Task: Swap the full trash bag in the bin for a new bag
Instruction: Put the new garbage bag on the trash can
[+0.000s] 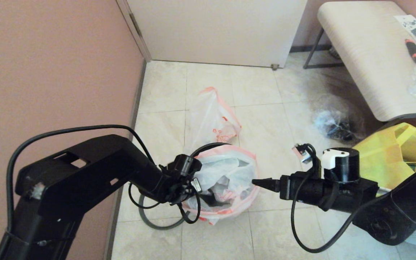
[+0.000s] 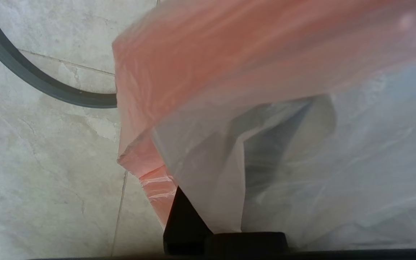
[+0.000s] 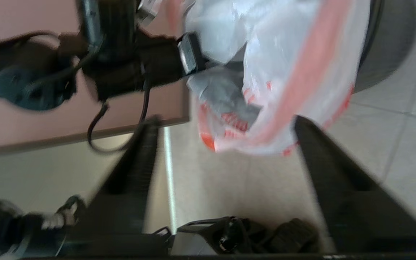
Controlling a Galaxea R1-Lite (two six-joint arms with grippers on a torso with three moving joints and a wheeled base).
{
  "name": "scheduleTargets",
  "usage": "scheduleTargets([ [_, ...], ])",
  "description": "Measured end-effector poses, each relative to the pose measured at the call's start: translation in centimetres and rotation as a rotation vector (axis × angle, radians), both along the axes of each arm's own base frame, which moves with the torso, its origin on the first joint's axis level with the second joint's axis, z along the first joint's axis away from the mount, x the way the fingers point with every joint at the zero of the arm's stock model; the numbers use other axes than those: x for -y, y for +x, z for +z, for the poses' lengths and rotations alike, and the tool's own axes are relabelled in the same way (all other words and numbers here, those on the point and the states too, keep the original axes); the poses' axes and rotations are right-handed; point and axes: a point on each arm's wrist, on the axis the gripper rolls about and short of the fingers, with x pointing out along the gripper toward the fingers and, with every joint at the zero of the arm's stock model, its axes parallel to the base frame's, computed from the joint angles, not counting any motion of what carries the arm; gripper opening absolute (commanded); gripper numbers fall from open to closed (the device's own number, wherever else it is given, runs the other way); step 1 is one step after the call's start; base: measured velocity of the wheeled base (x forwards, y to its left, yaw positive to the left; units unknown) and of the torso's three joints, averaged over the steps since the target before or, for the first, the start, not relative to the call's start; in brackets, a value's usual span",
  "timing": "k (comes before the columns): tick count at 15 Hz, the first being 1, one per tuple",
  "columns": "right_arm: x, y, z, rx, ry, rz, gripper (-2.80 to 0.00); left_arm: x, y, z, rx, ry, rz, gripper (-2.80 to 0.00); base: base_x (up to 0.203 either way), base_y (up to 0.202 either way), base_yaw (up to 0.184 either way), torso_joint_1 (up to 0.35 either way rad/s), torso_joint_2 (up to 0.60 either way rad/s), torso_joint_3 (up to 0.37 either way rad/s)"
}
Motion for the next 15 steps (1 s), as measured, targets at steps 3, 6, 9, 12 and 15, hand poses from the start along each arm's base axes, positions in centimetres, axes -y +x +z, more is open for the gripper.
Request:
scheduleTargets([
  [3, -2.9, 0.8, 2.9, -0.006, -0.075, -0.032, -2.8, 0.0, -0.2, 0.1, 0.007, -0.004, -0.004, -2.8, 0.0, 0.0, 0.0, 0.0, 0.0, 0.0],
  [6, -6.0, 2.3, 4.9, -0.035, -0.147, -0.053, -2.8, 0.1, -0.3, 0.2, 0.013, -0.018, -0.015, -2.8, 0.0, 0.0, 0.0, 0.0, 0.0, 0.0],
  [9, -7.8, 3.9, 2.9, -0.158, -0.273, -0.087, -2.8, 0.0, -0.4, 0.3, 0.011, -0.029, -0.023, -2.8, 0.0, 0.0, 0.0, 0.0, 0.0, 0.0],
  [12, -8.0, 4.4, 0.1, -0.238, -0.354, -0.109, -2.8, -0.1, -0.4, 0.4, 0.013, -0.031, -0.02, -2.8, 0.0, 0.0, 0.0, 0.0, 0.0, 0.0],
  [15, -7.6, 3.6, -1.6, -0.29, -0.409, -0.12, -2.8, -0.1, -0.3, 0.4, 0.015, -0.03, -0.019, -2.8, 0.0, 0.0, 0.0, 0.0, 0.0, 0.0],
])
